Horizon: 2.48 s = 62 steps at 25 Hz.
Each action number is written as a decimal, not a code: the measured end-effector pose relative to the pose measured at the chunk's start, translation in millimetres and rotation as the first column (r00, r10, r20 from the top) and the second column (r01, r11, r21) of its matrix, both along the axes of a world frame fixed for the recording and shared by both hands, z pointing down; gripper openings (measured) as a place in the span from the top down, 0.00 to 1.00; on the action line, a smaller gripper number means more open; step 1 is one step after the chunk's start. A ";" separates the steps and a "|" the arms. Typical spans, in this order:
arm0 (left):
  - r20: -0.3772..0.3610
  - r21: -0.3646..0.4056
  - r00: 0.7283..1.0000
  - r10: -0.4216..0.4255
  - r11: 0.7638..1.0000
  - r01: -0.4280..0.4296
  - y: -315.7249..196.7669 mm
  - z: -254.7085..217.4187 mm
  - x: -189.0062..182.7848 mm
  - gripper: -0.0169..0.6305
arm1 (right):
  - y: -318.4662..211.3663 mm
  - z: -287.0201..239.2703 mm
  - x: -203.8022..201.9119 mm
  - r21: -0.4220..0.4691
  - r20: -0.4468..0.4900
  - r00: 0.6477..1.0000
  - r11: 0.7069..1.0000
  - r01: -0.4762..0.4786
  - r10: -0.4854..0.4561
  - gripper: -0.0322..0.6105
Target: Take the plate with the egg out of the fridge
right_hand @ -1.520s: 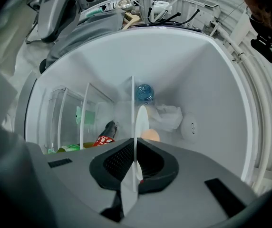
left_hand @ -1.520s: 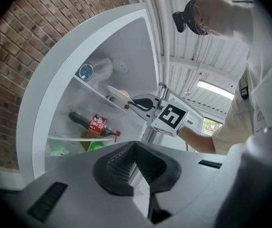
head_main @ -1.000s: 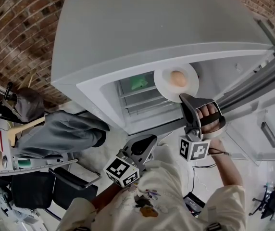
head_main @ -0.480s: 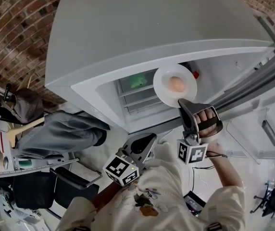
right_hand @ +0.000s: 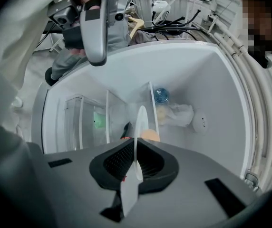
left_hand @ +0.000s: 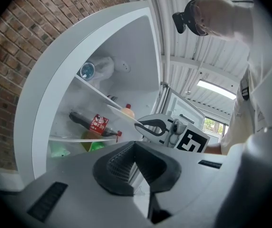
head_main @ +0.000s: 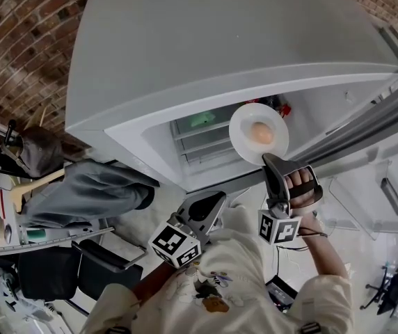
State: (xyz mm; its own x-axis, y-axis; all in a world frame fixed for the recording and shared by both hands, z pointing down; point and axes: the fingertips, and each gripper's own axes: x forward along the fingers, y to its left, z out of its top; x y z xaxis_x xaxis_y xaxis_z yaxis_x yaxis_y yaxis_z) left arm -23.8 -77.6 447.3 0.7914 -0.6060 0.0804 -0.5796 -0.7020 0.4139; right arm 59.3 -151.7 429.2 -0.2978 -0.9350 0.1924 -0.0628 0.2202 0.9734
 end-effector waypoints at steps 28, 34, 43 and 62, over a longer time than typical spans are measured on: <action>-0.018 0.007 1.000 -0.015 1.000 0.015 -10.8 0.1 -3.9 0.96 | 57.2 30.9 16.3 -0.050 -0.034 0.997 0.996 -0.072 0.070 0.92; -0.014 0.005 1.000 -0.020 1.000 0.020 -15.6 -0.1 -4.0 0.96 | 65.8 39.5 23.3 -0.065 -0.034 0.995 0.994 -0.092 0.090 0.92; -0.025 -0.002 1.000 -0.017 1.000 0.017 -16.6 -0.8 1.4 0.96 | 77.3 34.4 21.3 -0.051 -0.005 0.996 0.995 -0.084 0.084 0.92; -0.019 0.024 1.000 -0.001 1.000 0.001 -7.5 -4.5 5.7 0.96 | 87.6 24.2 14.2 -0.027 0.023 0.998 0.998 -0.057 0.058 0.92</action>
State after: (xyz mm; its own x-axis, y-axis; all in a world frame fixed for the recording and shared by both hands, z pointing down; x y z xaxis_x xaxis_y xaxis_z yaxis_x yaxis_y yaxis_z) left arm -18.1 -85.2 442.8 0.7920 -0.6084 0.0513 -0.5727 -0.7112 0.4077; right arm 73.5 -64.0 453.4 -0.2484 -0.9456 0.2101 -0.0995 0.2406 0.9655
